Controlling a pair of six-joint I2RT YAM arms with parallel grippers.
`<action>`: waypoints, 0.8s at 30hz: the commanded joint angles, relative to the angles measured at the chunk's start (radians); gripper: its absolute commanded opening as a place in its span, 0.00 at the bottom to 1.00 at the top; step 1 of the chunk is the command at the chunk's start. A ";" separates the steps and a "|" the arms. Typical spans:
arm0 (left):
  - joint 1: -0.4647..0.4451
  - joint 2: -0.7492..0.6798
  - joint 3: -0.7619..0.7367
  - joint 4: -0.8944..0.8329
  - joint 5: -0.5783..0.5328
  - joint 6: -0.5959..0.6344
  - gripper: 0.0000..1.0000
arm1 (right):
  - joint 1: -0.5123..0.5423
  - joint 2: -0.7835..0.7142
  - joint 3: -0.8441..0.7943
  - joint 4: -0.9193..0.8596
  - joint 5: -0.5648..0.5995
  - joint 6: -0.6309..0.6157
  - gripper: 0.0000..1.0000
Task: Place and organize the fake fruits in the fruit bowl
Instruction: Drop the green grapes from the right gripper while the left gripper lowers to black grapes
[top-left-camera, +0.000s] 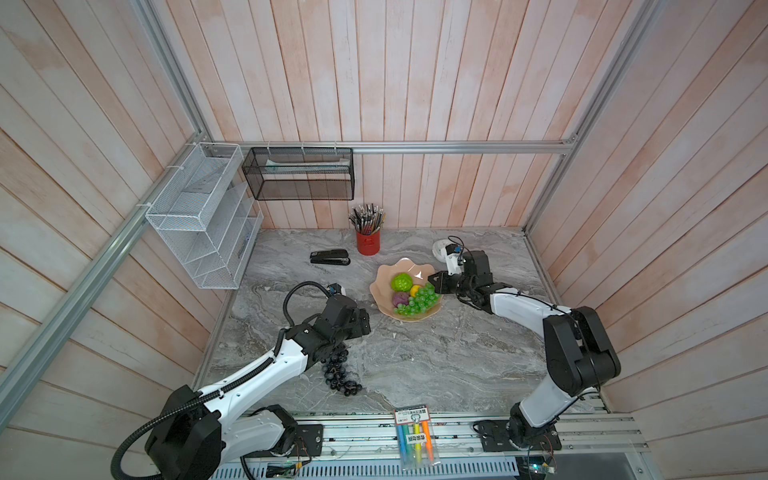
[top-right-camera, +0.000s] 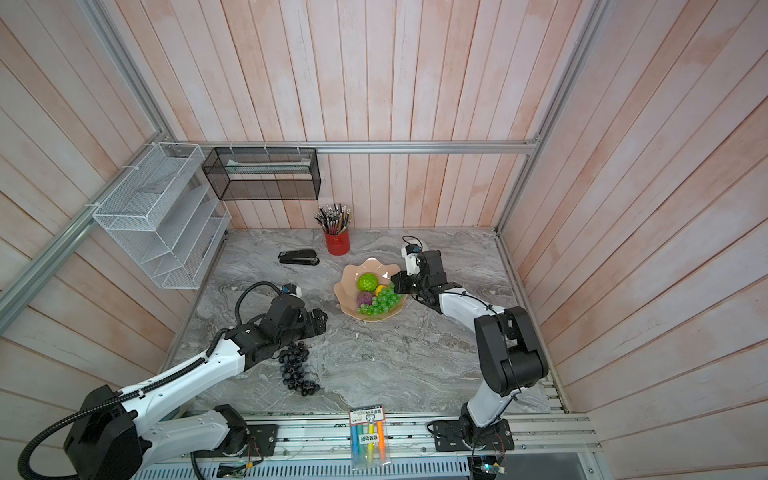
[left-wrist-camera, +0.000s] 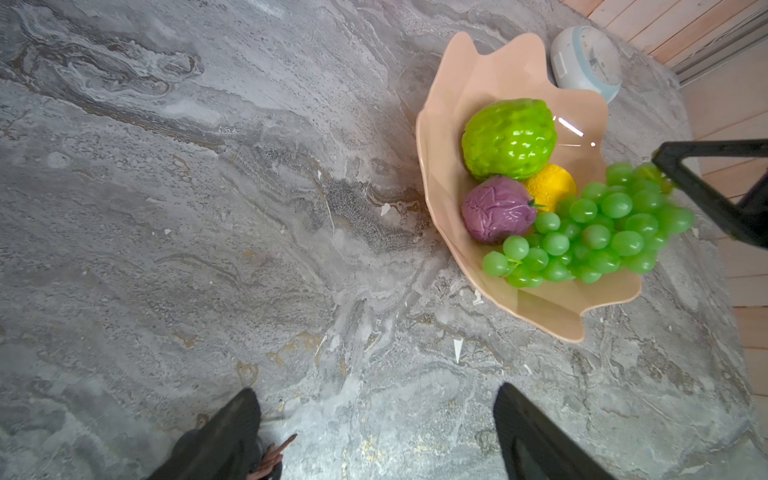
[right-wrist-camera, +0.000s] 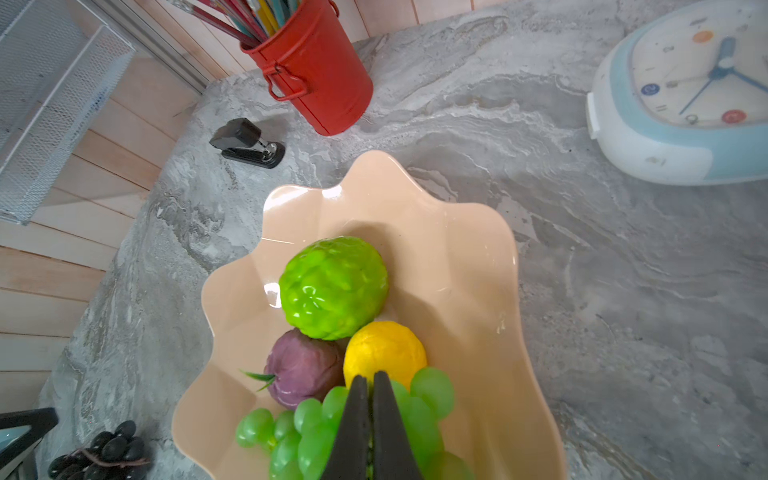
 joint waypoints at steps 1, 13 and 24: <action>-0.003 0.001 -0.007 0.020 0.028 0.012 0.90 | -0.008 0.032 0.047 0.025 -0.057 -0.031 0.00; -0.003 0.019 0.025 -0.055 0.085 0.016 0.87 | -0.045 0.151 0.125 0.006 -0.084 -0.057 0.02; -0.003 -0.022 0.114 -0.347 -0.027 0.001 0.86 | -0.037 0.075 0.147 -0.050 -0.067 -0.094 0.53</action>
